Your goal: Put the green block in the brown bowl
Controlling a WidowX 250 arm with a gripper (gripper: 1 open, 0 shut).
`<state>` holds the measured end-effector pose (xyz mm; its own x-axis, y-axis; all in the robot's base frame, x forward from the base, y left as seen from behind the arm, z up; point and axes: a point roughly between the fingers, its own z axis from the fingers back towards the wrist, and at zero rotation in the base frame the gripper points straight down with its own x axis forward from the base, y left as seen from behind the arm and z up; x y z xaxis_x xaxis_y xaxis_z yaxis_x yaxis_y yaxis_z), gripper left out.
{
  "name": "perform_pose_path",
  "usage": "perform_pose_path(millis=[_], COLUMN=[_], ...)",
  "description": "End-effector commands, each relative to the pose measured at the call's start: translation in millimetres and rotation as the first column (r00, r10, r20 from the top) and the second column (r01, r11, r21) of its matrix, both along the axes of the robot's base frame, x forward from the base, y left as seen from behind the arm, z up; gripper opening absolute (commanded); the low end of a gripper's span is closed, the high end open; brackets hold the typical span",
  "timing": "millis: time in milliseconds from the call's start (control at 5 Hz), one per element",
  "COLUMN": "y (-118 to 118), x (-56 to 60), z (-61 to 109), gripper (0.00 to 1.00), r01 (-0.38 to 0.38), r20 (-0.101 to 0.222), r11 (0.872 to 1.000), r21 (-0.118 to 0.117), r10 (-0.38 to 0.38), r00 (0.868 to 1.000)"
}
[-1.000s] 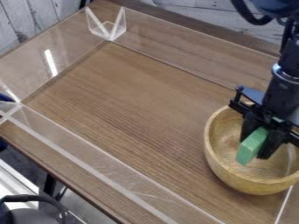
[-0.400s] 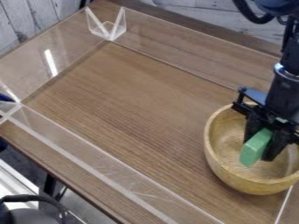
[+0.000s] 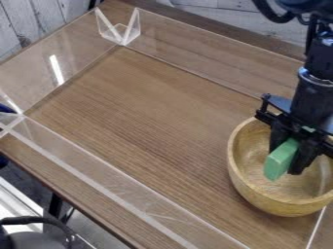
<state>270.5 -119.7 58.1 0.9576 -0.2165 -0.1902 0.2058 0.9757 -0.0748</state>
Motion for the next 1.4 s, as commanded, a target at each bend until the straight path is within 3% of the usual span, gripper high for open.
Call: perform_pose_path(millis=[0,600,1000,1200], y=[-3.9,-2.6,-2.8,-3.9], x=[6.7,2.1,-1.9,0.5], z=[10.8,2.4,10.7,28.4], gripper=[0.00,0.00,0.00,0.00], r01=[0.017,-0.013,-0.016,0.000], r20=[0.041,0.043,0.037,0.043], r11=[1.000,1.000,1.000,1.000], r21=[-0.005,-0.006,0.003,-0.010], r10=[-0.016,0.013,0.016,0.000], r00=[0.999,0.999,0.999,0.999])
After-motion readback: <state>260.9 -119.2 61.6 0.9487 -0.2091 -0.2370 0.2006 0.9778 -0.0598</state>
